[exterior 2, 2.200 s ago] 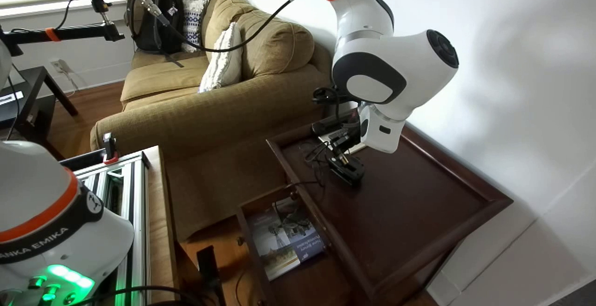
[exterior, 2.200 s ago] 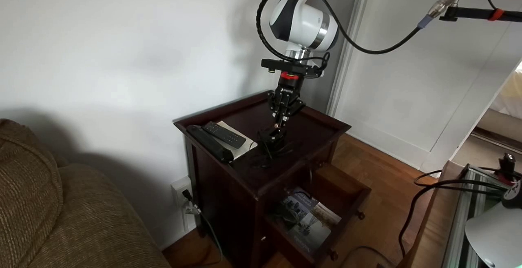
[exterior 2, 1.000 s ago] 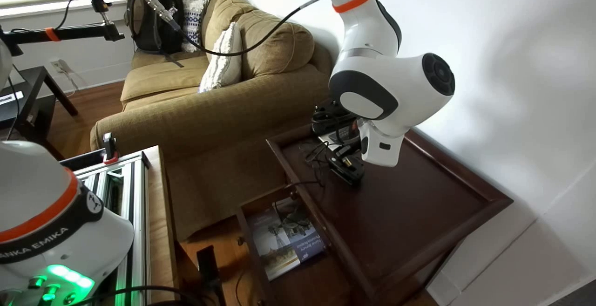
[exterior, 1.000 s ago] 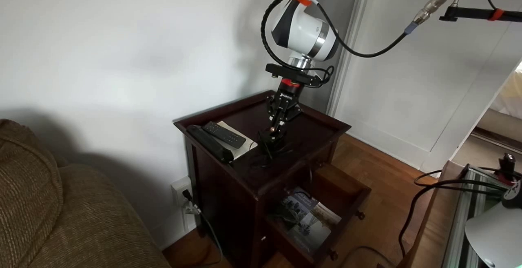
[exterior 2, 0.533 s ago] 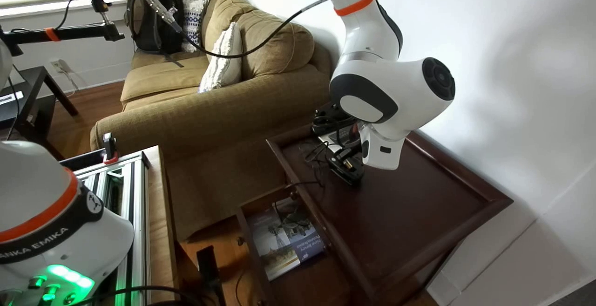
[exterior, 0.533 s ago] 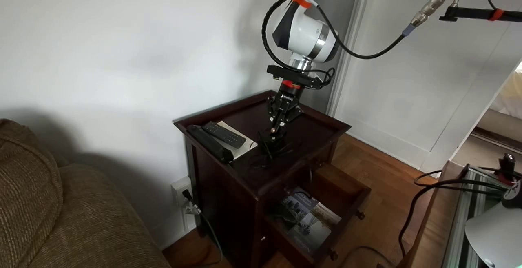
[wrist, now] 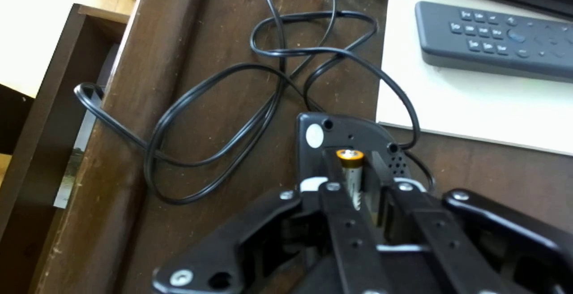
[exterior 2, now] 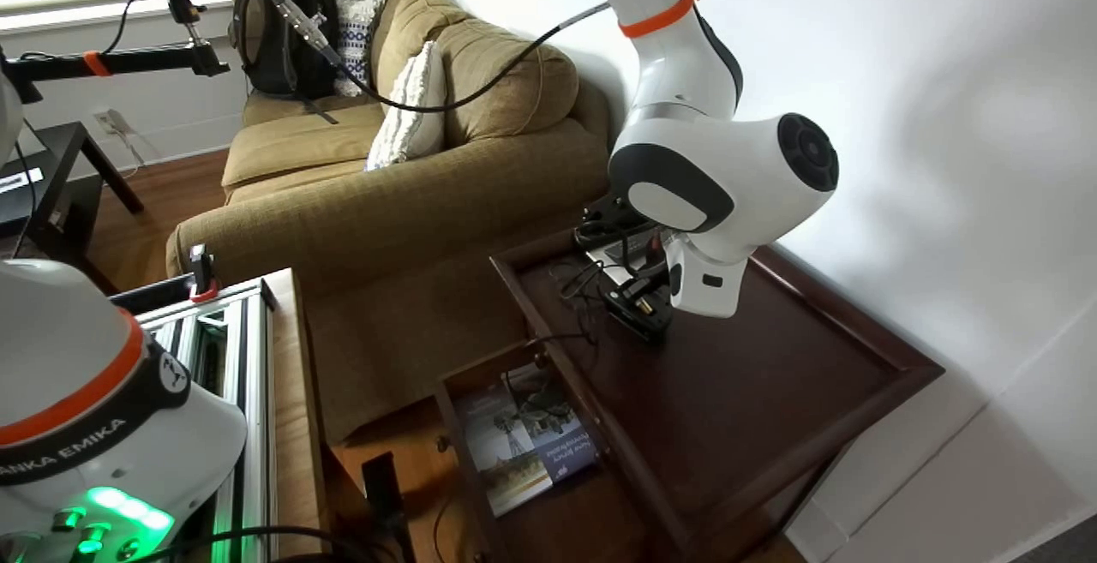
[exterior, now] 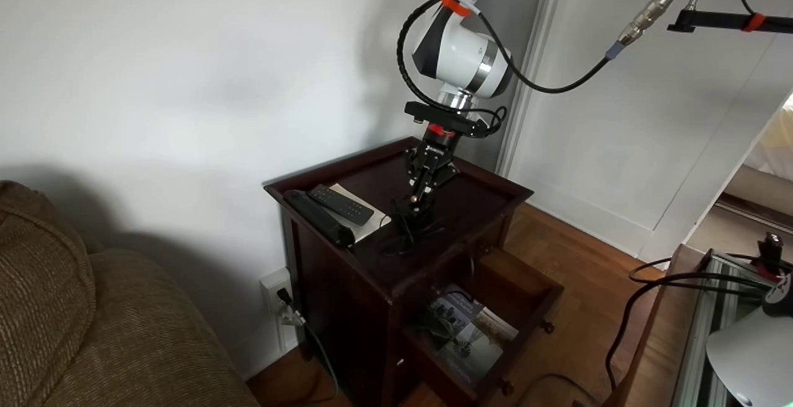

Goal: Put the battery in the alarm clock.

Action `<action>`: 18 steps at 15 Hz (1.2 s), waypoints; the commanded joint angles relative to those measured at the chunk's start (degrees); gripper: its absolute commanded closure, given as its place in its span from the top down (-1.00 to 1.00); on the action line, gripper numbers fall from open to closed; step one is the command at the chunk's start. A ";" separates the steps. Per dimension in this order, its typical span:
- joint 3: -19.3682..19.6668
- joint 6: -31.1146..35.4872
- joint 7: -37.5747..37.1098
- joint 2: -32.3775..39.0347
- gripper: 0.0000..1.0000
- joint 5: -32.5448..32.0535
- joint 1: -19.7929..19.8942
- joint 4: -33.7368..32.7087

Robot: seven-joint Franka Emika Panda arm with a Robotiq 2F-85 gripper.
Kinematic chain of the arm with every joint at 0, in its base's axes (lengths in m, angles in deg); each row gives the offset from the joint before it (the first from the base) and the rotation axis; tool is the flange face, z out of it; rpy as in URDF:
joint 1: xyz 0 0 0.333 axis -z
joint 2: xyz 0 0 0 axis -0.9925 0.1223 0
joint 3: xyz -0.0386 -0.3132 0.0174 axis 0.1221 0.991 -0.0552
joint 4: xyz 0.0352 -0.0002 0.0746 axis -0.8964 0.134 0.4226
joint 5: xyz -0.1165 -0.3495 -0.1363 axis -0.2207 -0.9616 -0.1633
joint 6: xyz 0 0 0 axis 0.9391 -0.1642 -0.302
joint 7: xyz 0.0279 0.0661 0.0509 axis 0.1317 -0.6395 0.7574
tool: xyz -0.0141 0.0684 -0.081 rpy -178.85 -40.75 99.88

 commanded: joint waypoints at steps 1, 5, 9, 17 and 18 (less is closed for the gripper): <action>0.23 1.95 1.22 1.46 -0.92 1.04 -0.33 -1.18; 0.15 2.38 1.23 1.83 -0.92 0.66 -0.56 -1.52; 0.09 2.11 1.53 1.92 -0.64 0.43 -0.72 -1.87; 0.12 0.89 0.34 0.56 0.65 -0.21 -1.58 -2.54; 0.11 0.84 0.29 0.45 0.82 -0.31 -1.77 -2.64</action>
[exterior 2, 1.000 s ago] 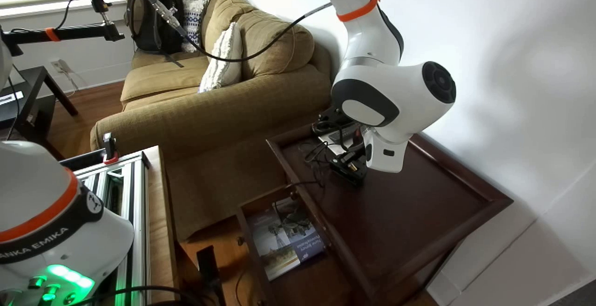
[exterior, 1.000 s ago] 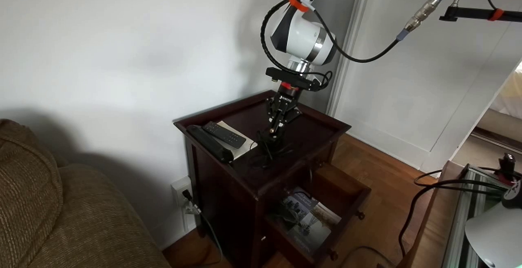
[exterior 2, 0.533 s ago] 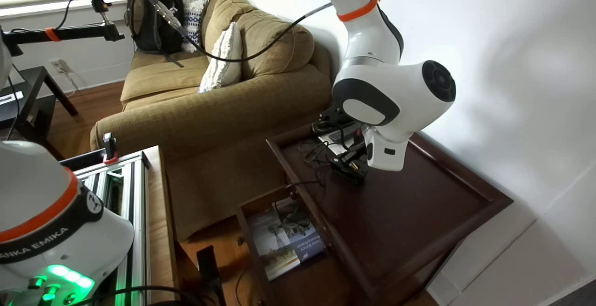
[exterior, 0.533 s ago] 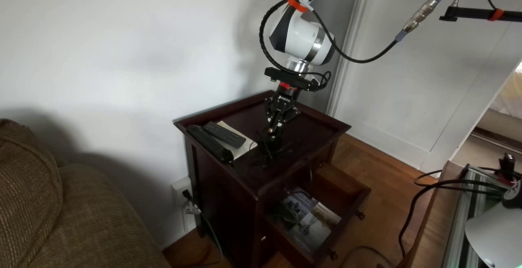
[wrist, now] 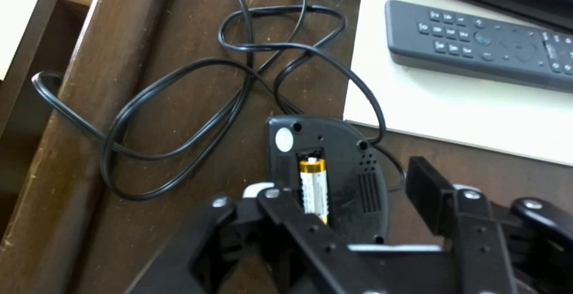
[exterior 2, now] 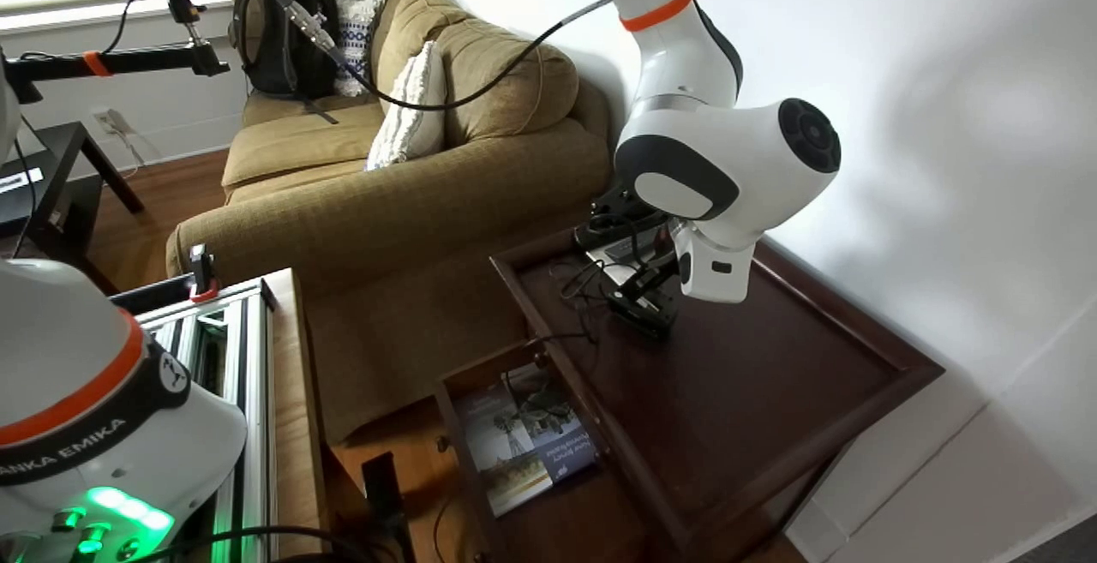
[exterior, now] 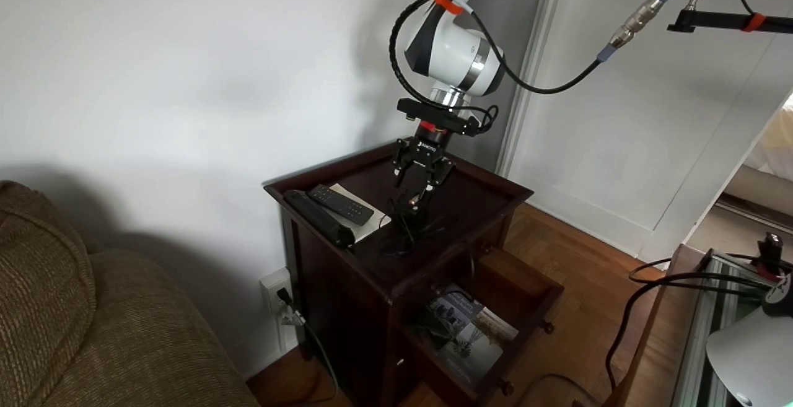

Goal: Put the battery in the alarm clock.

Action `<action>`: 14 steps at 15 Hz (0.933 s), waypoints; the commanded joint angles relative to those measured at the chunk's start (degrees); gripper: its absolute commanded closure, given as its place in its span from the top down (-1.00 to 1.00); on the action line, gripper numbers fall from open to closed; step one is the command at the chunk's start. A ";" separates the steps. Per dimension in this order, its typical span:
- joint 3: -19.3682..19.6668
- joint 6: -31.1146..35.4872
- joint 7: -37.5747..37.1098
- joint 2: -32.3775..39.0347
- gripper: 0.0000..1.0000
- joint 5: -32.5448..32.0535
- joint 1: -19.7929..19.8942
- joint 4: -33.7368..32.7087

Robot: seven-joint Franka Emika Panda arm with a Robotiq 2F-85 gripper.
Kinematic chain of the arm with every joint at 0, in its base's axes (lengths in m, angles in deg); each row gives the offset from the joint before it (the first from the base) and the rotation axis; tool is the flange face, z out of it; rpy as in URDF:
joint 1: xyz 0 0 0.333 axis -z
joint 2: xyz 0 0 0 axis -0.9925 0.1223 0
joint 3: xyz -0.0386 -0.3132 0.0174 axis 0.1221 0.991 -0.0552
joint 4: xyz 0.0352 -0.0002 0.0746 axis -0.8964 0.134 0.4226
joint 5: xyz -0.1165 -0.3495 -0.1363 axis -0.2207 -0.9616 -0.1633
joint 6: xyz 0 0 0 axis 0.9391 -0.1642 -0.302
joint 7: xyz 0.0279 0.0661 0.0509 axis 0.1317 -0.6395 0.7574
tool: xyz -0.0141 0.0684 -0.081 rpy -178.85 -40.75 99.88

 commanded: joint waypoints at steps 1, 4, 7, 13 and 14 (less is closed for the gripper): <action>0.19 -0.51 -0.14 -0.47 0.78 -0.41 -0.95 -0.56; 0.40 -0.19 -0.20 -0.95 1.00 -1.66 -2.20 -0.57; 1.11 0.16 2.30 -1.72 1.00 -6.91 -3.55 -1.14; -0.86 1.20 11.74 -5.89 1.00 -16.30 -2.77 -1.16; -1.27 1.25 13.87 -6.72 1.00 -17.16 -2.50 -1.05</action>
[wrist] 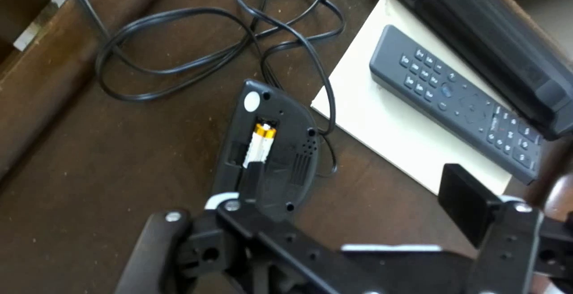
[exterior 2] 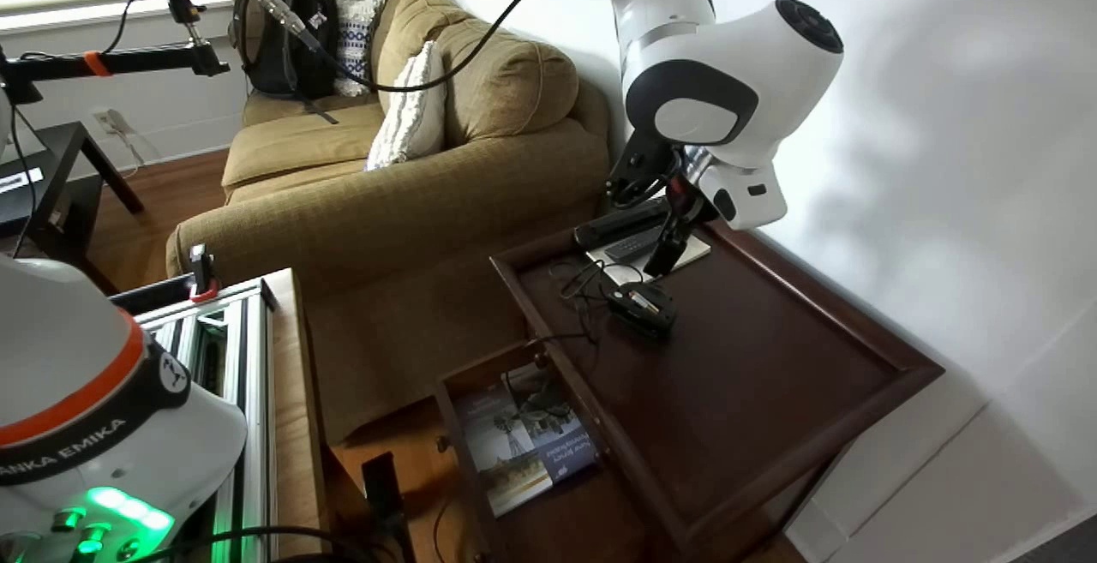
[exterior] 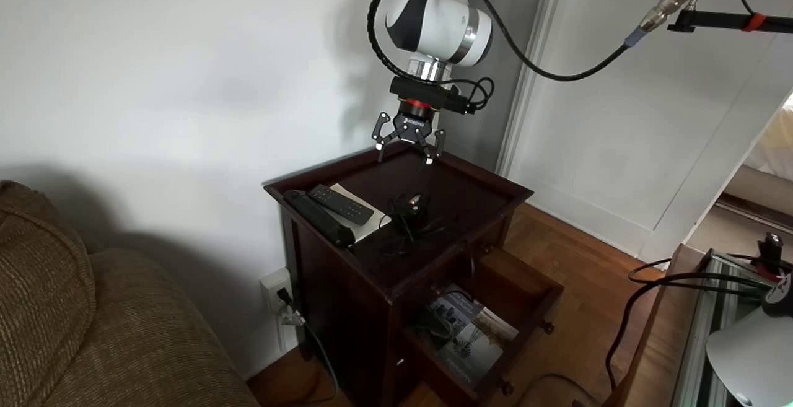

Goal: Put the battery in the alarm clock.

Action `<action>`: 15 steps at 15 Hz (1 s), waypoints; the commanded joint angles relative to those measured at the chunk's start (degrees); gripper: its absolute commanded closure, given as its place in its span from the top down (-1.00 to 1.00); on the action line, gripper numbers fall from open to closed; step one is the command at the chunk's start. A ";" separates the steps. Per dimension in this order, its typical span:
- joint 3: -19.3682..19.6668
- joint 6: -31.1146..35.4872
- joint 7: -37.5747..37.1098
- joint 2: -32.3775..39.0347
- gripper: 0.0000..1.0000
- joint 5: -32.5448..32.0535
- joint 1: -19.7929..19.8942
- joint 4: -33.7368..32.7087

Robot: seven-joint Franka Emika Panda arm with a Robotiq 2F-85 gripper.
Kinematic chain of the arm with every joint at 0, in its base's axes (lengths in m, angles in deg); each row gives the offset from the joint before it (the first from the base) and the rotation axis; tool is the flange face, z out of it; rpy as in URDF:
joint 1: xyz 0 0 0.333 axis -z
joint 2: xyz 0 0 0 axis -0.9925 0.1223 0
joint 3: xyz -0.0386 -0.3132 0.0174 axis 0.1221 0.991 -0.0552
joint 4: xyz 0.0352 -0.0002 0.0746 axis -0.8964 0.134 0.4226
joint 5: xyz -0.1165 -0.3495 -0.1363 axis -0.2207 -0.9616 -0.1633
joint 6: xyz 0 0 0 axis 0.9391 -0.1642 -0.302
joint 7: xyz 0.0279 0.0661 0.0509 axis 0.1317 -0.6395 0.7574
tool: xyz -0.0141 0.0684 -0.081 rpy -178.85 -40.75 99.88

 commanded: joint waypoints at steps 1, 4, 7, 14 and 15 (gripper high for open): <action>-1.50 0.91 7.43 -3.66 1.00 -4.05 1.01 1.68; -2.09 0.22 14.11 -6.20 1.00 -7.14 1.39 2.46; -1.70 -0.57 19.17 -8.68 1.00 -12.29 1.06 3.85; -1.57 -0.62 30.44 -13.37 1.00 -24.20 1.05 8.65; -1.66 0.05 31.49 -13.94 1.00 -25.13 1.21 9.64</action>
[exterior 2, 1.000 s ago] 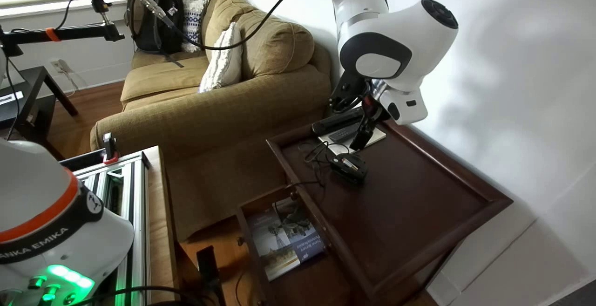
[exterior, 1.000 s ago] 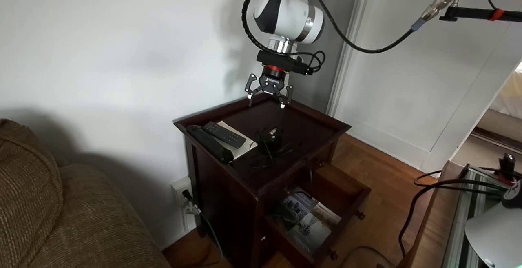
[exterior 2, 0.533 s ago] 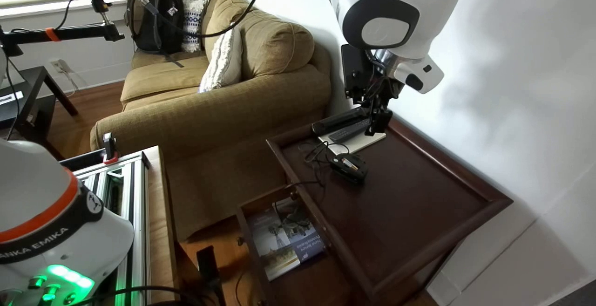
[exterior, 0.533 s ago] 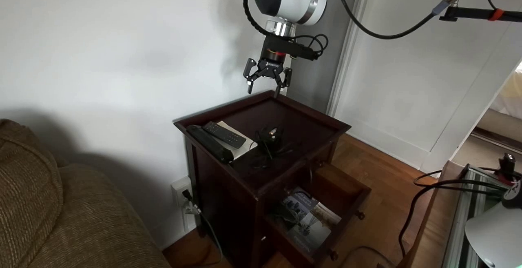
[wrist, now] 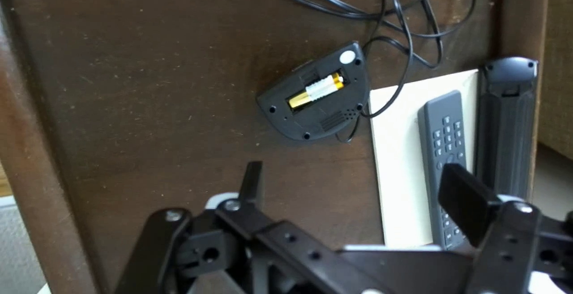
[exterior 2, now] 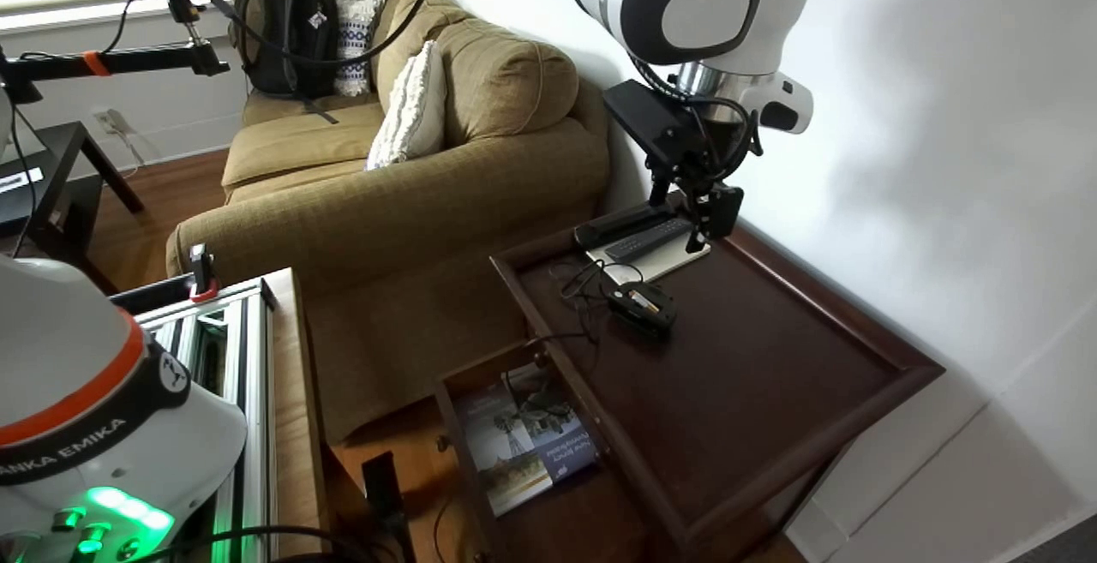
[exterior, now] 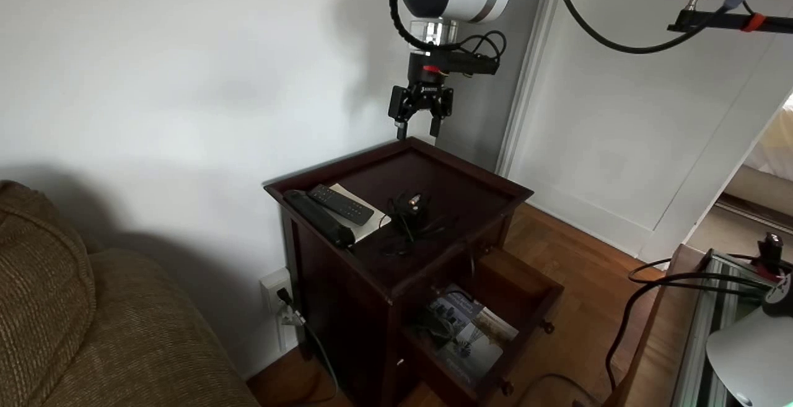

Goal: Put the battery in the alarm clock.

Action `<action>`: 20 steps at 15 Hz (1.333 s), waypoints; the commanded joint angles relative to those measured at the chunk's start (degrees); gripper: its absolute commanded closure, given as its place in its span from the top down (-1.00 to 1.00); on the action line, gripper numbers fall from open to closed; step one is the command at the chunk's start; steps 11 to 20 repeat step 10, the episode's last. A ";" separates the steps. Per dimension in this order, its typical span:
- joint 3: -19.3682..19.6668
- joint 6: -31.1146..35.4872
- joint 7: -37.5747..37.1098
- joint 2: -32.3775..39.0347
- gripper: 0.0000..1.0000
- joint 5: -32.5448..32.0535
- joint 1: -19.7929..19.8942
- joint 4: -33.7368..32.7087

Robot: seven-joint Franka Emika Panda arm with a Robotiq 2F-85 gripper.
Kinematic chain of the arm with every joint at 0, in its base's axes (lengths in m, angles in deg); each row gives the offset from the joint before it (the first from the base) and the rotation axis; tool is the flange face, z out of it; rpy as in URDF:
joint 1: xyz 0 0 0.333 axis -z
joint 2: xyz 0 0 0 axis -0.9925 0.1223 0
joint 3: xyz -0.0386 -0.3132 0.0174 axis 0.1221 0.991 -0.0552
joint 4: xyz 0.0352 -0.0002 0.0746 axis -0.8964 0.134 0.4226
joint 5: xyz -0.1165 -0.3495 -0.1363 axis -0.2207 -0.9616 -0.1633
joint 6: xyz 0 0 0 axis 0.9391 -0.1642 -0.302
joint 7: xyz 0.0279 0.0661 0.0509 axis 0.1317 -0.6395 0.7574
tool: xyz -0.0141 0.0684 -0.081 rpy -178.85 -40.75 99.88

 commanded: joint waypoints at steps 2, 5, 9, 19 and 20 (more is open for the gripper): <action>-0.94 -0.06 2.08 -1.13 1.00 -2.83 0.95 1.42; -0.92 -0.07 3.57 -2.26 1.00 -3.85 1.07 2.71; -0.92 -0.07 3.86 -2.63 1.00 -3.90 1.09 3.18; -0.92 -0.07 3.87 -2.63 1.00 -3.92 1.09 3.18; -0.92 -0.07 3.87 -2.63 1.00 -3.92 1.09 3.18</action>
